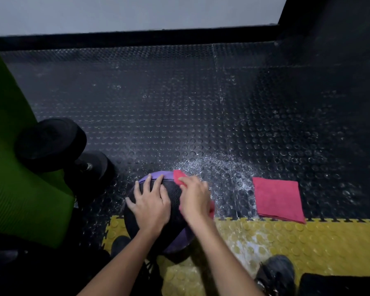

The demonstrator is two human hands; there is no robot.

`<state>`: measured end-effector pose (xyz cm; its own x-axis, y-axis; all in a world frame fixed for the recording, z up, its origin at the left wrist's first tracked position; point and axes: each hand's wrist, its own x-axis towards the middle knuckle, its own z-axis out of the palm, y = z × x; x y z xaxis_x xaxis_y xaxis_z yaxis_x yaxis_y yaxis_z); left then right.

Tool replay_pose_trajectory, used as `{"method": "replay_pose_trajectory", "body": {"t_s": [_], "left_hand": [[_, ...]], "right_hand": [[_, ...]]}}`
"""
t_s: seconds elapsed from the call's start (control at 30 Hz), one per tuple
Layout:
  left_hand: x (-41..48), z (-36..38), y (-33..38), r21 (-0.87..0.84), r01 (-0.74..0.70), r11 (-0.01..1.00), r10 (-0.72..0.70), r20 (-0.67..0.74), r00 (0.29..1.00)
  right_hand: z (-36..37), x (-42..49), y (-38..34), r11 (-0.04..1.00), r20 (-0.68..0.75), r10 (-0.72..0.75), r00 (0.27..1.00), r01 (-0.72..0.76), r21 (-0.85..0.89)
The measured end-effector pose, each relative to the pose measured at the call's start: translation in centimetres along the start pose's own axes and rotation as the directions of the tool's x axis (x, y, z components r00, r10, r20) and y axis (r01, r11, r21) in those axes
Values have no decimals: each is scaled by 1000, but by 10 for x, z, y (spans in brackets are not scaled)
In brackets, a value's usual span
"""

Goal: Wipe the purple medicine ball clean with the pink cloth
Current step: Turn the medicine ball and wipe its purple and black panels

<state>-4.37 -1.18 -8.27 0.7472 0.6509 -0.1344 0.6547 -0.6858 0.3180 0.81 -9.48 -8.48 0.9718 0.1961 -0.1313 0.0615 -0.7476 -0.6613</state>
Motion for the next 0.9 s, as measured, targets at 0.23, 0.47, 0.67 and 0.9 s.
{"method": "replay_pose_trajectory", "body": {"t_s": [0.23, 0.47, 0.67, 0.9], "left_hand": [[19, -15, -14, -38, -116, 993, 119, 84, 989], [28, -5, -16, -225, -161, 961, 170, 22, 985], [52, -9, -3, -226, -9, 974, 34, 106, 994], [48, -18, -5, -34, 10, 999, -6, 121, 993]], "right_hand": [[4, -17, 12, 982, -100, -163, 982, 171, 76], [-23, 38, 3, 987, 104, 84, 991, -98, 129], [5, -26, 5, 980, -191, -132, 973, 156, 121], [-16, 52, -3, 998, 5, -49, 999, 49, -33]]}}
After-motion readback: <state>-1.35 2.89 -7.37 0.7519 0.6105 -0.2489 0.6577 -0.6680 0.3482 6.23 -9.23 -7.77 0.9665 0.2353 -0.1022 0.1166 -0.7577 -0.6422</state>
